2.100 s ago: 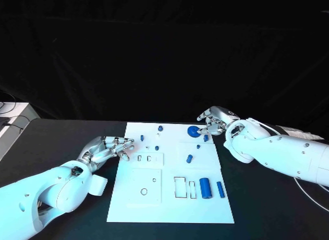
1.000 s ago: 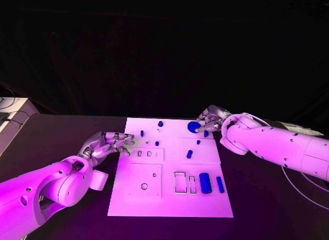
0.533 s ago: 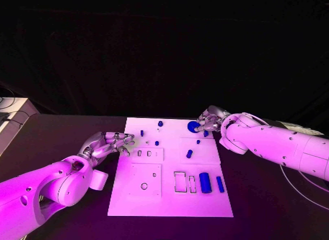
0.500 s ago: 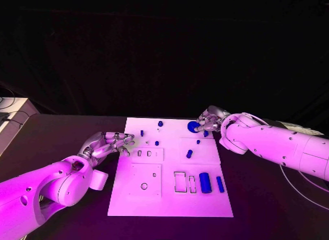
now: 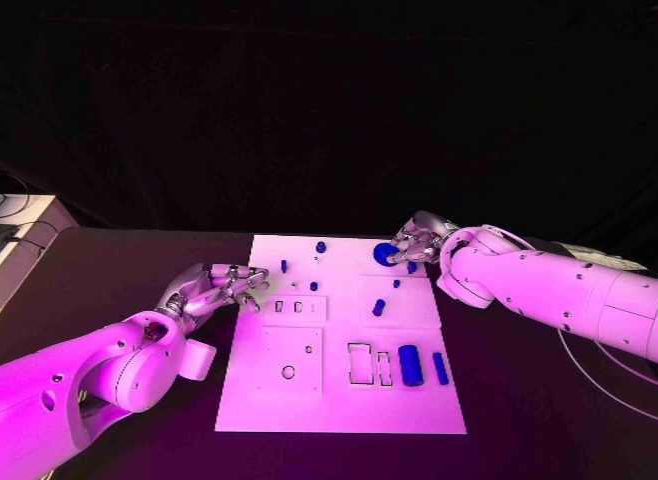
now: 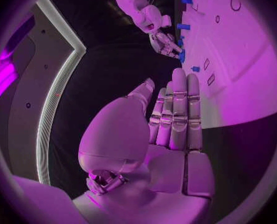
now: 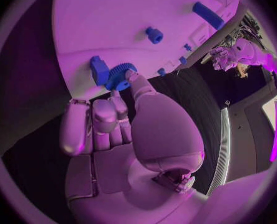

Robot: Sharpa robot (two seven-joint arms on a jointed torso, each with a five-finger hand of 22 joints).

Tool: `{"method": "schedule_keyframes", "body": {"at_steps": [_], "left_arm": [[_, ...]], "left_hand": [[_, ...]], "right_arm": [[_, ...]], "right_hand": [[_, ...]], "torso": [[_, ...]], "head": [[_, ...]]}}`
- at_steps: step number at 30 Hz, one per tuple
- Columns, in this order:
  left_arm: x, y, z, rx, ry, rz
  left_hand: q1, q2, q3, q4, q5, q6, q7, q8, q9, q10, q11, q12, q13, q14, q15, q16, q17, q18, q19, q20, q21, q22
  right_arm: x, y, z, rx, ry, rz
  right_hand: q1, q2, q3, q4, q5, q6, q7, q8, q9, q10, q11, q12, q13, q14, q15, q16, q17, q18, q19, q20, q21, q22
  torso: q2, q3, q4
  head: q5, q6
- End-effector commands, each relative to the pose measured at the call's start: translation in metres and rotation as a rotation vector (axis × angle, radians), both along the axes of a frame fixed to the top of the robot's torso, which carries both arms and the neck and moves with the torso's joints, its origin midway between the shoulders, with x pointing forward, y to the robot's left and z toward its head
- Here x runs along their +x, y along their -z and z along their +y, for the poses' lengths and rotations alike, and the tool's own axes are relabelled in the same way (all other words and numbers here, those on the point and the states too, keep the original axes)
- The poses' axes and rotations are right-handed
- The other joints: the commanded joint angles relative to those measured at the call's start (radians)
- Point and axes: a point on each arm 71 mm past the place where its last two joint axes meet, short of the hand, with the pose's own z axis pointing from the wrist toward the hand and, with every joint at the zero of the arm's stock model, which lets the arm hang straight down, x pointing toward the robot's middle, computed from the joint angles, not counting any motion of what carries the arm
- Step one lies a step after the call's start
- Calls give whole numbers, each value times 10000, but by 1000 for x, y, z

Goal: Assemble the parts on the task board

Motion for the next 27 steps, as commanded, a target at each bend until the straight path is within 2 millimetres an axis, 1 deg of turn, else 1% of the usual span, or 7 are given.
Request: {"method": "schedule_keyframes", "body": {"at_steps": [1,4,6,12,17,20,27], "left_arm": [[0,-1,-3,-49,219,-32],[0,-1,-3,-50,228,-27],[0,-1,-3,-49,229,-24],[0,0,-3,-42,224,-20],[0,0,-2,-31,204,-18],[0,0,-2,-23,188,-16],[0,0,-1,-17,178,-13]], "left_hand": [[-46,-54,39,-5,-46,-62,19,-25,8,-59,16,-9,-7,-4,22,35,-11,141,-54,4,32,-8],[-46,-54,39,-5,-46,-62,19,-25,8,-59,16,-9,-7,-4,22,35,-11,141,-54,4,32,-8],[-46,-54,39,-5,-46,-62,19,-25,8,-59,16,-9,-7,-4,22,35,-11,141,-54,4,32,-8],[-46,-54,39,-5,-46,-62,19,-25,8,-59,16,-9,-7,-4,22,35,-11,141,-54,4,32,-8],[-46,-54,39,-5,-46,-62,19,-25,8,-59,16,-9,-7,-4,22,35,-11,141,-54,4,32,-8],[-46,-54,39,-5,-46,-62,19,-25,8,-59,16,-9,-7,-4,22,35,-11,141,-54,4,32,-8],[-46,-54,39,-5,-46,-62,19,-25,8,-59,16,-9,-7,-4,22,35,-11,141,-54,4,32,-8]], "right_arm": [[-1,0,3,-279,-112,-91],[-1,-1,5,-468,-109,-306],[-1,-2,6,-557,-112,-473],[-3,-5,11,-572,-213,-847],[-6,-8,17,-468,-364,-1150],[-10,-10,22,-451,-528,-1387],[-21,-15,45,-771,-1193,-1837]], "right_hand": [[19,68,-2,-55,20,1,16,-29,8,36,-49,-3,-2,47,-50,-5,6,115,742,-7,73,1746],[62,239,132,-148,59,122,-16,-37,2,70,-86,3,15,53,-78,-17,26,109,740,-25,84,1748],[172,585,518,-292,-67,467,-119,-2,3,150,-169,52,61,50,-147,-50,6,98,739,-67,97,1751],[-191,1022,1247,-580,105,926,-292,-29,5,347,-288,33,172,72,-269,-152,-5,47,736,-200,86,1747],[-289,1068,1352,-668,180,1030,-331,-24,9,434,-317,2,247,83,-303,-191,-1,26,739,-247,77,1745],[-363,965,1313,-680,558,1036,-332,-25,9,431,-323,-32,260,82,-303,-207,-7,19,741,-252,87,1748],[-483,868,1201,-620,472,1028,-337,-32,6,469,-322,-38,293,88,-305,-216,0,3,746,-257,134,1762]], "torso": [[4,-1,-2],[1,-2,-5],[2,1,0],[-3,9,4],[5,13,-5],[-4,5,4],[-13,0,8]], "head": [[-1,13],[5,1],[1,6],[12,10],[33,22],[28,38],[69,54]]}}
